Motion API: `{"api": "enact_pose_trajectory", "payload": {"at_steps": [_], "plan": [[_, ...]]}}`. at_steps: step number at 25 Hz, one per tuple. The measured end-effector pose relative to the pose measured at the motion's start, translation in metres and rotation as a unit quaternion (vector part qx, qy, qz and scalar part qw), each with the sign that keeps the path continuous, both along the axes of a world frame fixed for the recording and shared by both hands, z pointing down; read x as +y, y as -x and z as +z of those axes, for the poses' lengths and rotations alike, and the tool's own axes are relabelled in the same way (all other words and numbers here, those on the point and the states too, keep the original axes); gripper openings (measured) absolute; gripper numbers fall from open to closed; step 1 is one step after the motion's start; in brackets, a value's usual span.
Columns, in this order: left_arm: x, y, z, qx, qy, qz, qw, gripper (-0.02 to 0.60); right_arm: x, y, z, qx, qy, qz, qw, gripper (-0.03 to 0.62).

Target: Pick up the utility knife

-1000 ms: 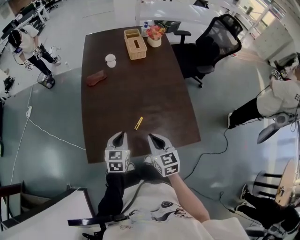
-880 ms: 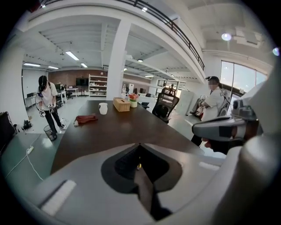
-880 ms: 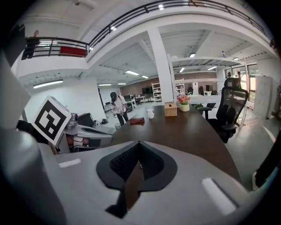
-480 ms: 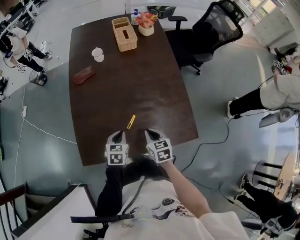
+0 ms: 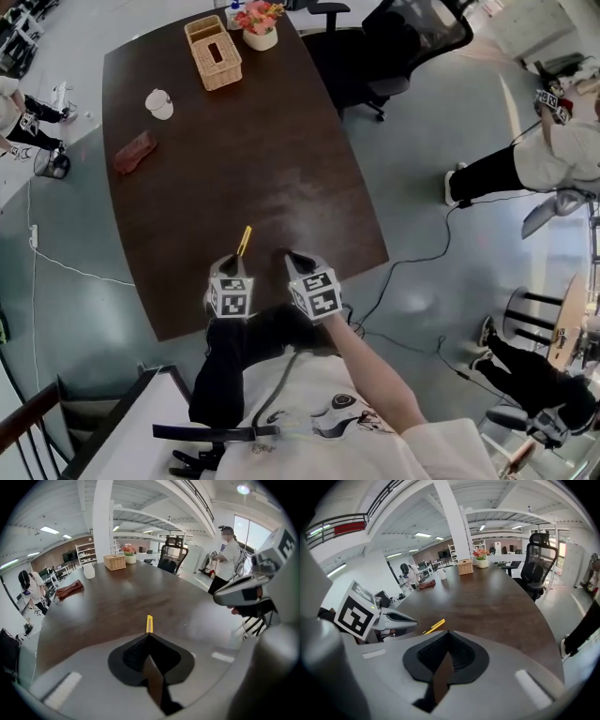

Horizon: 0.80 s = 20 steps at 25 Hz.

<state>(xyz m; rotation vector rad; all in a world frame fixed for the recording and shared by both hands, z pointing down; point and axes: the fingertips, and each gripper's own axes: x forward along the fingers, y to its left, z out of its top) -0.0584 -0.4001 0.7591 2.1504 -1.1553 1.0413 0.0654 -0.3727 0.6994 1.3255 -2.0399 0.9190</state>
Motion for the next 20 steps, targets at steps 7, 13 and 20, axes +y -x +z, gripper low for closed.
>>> {"api": "enact_pose_trajectory", "payload": {"at_steps": [7, 13, 20], "plan": [[-0.008, -0.007, 0.019, -0.036, 0.010, 0.031, 0.9988, 0.069, 0.008, -0.018, 0.001, 0.000, 0.009, 0.019, 1.000, 0.002], [-0.007, -0.010, 0.034, -0.075, 0.025, 0.060, 0.9951, 0.094, 0.015, -0.025, 0.004, -0.004, 0.016, 0.028, 0.999, 0.002], [-0.006, -0.010, 0.046, -0.092, 0.043, 0.067, 0.9925, 0.094, 0.021, -0.032, 0.006, -0.005, 0.022, 0.033, 0.999, 0.002]]}}
